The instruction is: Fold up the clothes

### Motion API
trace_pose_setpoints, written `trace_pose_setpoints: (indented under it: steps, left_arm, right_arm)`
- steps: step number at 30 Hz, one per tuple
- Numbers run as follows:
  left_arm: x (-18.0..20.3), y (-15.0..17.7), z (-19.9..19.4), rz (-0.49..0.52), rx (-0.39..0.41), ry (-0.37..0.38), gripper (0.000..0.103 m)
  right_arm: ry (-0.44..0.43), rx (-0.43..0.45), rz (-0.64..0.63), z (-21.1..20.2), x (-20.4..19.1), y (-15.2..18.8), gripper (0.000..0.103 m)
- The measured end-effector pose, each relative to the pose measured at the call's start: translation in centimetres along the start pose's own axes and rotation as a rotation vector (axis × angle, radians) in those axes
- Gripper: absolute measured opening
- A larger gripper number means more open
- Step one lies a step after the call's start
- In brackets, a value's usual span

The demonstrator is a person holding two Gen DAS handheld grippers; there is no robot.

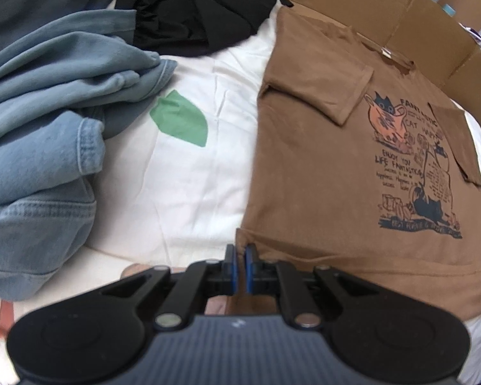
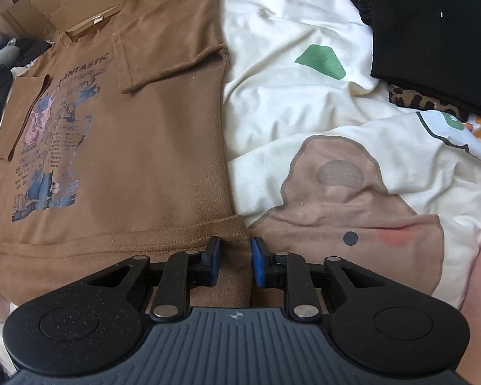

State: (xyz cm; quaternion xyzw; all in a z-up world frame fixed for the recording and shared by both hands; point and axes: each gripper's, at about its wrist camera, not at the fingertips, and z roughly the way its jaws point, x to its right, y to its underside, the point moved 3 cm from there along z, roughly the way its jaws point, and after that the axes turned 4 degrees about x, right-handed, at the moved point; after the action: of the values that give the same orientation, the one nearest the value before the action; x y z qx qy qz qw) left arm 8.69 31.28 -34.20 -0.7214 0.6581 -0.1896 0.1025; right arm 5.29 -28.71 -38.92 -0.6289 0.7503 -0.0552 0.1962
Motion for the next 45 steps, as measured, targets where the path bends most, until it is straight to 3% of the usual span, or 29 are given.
trace_pose_setpoints:
  steps: [1, 24, 32, 45]
  left_arm:
    - [0.0, 0.0, -0.2, -0.003, 0.003, 0.0, 0.006]
    - [-0.6, -2.5, -6.2, -0.048, 0.163, 0.041, 0.005]
    - [0.2, -4.8, -3.3, -0.051, 0.158, 0.048, 0.005]
    - [2.0, -11.0, 4.3, -0.038, 0.16, 0.042, 0.005]
  right_arm:
    - [0.0, 0.006, -0.001, -0.3, -0.1, 0.0, 0.003]
    - [-0.019, 0.21, -0.056, -9.2, -2.6, -2.9, 0.001]
    - [-0.009, 0.216, -0.035, -8.0, -2.6, -4.8, 0.001]
    - [0.027, 0.186, -0.051, -2.3, -2.4, -10.1, 0.001]
